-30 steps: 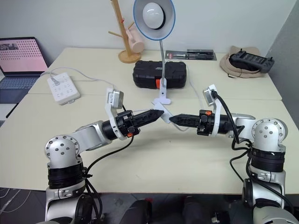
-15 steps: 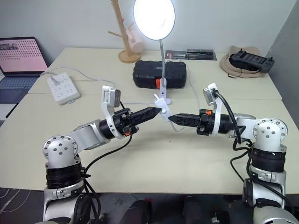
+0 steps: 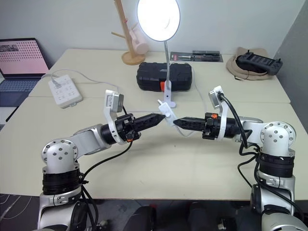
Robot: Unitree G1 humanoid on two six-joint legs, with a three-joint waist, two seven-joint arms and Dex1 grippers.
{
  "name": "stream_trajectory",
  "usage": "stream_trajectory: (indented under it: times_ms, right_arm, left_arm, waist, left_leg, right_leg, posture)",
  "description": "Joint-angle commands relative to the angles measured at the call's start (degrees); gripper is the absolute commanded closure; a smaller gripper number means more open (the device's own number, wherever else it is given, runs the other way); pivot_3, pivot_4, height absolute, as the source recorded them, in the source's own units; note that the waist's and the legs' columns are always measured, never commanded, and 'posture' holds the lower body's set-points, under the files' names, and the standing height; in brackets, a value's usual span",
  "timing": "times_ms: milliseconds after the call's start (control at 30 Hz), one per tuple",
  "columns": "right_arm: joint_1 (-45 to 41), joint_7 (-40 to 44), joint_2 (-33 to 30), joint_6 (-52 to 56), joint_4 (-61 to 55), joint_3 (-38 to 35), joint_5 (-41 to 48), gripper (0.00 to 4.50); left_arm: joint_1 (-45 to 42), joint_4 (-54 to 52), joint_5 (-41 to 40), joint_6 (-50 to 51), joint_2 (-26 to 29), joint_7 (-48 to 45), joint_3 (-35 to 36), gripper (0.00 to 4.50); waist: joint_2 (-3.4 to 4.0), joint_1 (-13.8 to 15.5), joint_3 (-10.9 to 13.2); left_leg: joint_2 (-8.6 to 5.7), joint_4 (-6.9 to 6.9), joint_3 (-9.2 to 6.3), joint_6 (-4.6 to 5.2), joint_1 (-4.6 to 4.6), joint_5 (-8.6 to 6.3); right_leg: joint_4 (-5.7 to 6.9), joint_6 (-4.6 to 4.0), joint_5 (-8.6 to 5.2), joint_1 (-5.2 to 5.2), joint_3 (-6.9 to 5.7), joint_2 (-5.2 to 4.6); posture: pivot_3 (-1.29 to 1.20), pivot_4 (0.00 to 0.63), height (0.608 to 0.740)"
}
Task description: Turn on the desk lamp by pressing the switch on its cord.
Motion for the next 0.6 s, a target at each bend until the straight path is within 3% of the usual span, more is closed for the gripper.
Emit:
stream_trajectory:
  times_ms: [33,167,367,467,533,600]
  right_arm:
    - [-1.26,1.17,-0.84,-1.59,-0.5,-0.13,0.79,4.13]
    - [-1.79,4.2,-3.31,-4.4,-0.91,2.91,-3.01,4.13]
    - [-3.22,17.59,-13.39,-23.57,-0.71,19.71,-23.6,4.13]
    - [-4.16,22.9,-15.59,-35.66,1.82,27.2,-34.47,4.13]
    - [-5.99,24.85,-15.07,-46.93,6.41,33.46,-44.47,4.13]
    - [-7.26,26.46,-14.55,-54.96,10.18,38.25,-51.87,4.13]
  left_arm:
    - [0.01,-1.24,0.11,-0.24,1.75,-1.95,-0.52,2.04]
    - [0.19,-1.73,2.92,-0.55,6.67,-5.75,-1.03,1.24]
    - [1.07,-1.38,16.31,-8.21,20.77,-18.9,-6.19,0.1]
    - [1.84,-1.33,23.04,-13.87,26.17,-24.97,-9.65,0.01]
    - [3.6,-1.67,31.84,-22.27,31.36,-29.81,-13.31,0.01]
    - [3.95,-0.96,36.86,-27.34,33.16,-31.3,-14.7,0.01]
  waist:
    - [0.0,0.0,0.0]
    - [0.0,-0.04,0.0]
    - [0.03,-0.09,0.02]
    - [0.04,-0.13,0.03]
    - [0.04,-0.16,0.04]
    - [0.1,-0.25,0.08]
  left_leg:
    - [0.0,0.0,0.0,0.0,0.0,0.0]
    - [-0.01,0.0,0.0,0.0,0.0,0.0]
    - [-0.03,-0.07,0.12,0.0,-0.04,0.0]
    - [0.02,-0.14,0.19,0.0,-0.08,0.0]
    - [0.04,-0.13,0.18,0.0,-0.16,0.0]
    - [0.06,-0.13,0.21,-0.02,-0.25,0.01]
  right_leg:
    - [0.0,0.0,0.0,0.0,0.0,0.0]
    - [-0.01,0.0,0.0,-0.01,0.0,0.02]
    - [-0.04,0.0,0.0,-0.13,0.04,0.12]
    - [-0.08,0.01,-0.01,-0.25,0.08,0.2]
    - [-0.08,0.0,-0.01,-0.3,0.07,0.19]
    - [-0.08,0.0,0.0,-0.42,0.12,0.18]
  posture:
    - [0.0,0.15,0.74]
    - [0.0,0.15,0.74]
    - [0.0,0.15,0.74]
    - [0.0,0.15,0.74]
    - [0.0,0.15,0.74]
    - [0.0,0.15,0.74]
